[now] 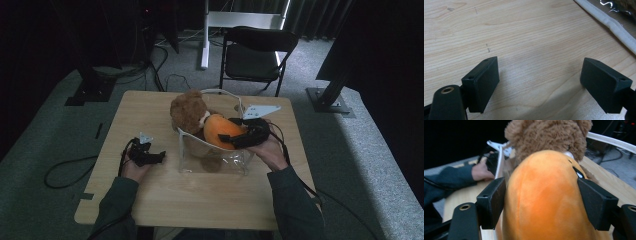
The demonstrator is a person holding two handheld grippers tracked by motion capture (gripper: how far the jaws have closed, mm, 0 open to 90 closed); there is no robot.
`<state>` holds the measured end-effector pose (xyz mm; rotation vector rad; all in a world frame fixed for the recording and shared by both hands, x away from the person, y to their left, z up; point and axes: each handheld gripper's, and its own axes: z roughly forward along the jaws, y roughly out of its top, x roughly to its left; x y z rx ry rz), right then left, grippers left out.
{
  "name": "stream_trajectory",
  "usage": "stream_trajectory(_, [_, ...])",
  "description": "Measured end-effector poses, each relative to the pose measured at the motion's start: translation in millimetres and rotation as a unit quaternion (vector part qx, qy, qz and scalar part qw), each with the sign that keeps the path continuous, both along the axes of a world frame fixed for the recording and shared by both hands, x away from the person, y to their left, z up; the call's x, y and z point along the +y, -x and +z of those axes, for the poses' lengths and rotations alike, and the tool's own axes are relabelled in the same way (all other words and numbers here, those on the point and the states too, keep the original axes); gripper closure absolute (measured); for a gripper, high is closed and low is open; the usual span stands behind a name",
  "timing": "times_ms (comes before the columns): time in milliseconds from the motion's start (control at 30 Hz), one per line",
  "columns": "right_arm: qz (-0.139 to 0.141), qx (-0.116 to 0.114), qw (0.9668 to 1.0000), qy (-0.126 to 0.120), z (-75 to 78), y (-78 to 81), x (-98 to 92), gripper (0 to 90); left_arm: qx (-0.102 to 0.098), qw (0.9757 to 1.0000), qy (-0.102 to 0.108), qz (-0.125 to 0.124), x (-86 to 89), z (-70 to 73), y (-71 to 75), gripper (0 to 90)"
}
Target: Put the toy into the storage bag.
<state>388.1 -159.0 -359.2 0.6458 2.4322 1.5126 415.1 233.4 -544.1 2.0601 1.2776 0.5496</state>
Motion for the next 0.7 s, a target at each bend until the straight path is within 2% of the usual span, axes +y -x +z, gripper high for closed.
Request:
stream_trajectory(67, [0.009, 0.011, 0.9997, -0.019, 0.9, -1.2, -3.2, 27.9, 0.000, 1.0000, 0.000, 0.000, 0.0, 0.0, 0.0, 16.1])
stream_trajectory(200, [0.009, 0.019, 0.9997, -0.016, -0.5, -2.9, -6.0, 36.4, 0.001, 1.0000, 0.000, 0.000, 0.1, 0.1, 0.0, 16.1])
stream_trajectory(333, [-0.002, 0.013, 0.9999, 0.011, -1.3, -0.3, -1.7, 43.9, 0.000, 1.0000, 0.000, 0.000, -0.1, 0.1, -0.1, 16.1])
stream_trajectory(467, [-0.010, 0.015, 0.9990, 0.041, -2.7, -0.9, 3.9, 46.6, 0.000, 1.0000, 0.000, 0.001, -0.1, 0.2, -0.2, 16.1])
stream_trajectory(700, [-0.009, 0.035, 0.9959, 0.083, -8.6, -1.8, 12.8, 48.1, 0.001, 1.0000, 0.000, 0.002, -0.4, 0.2, -0.5, 16.1])
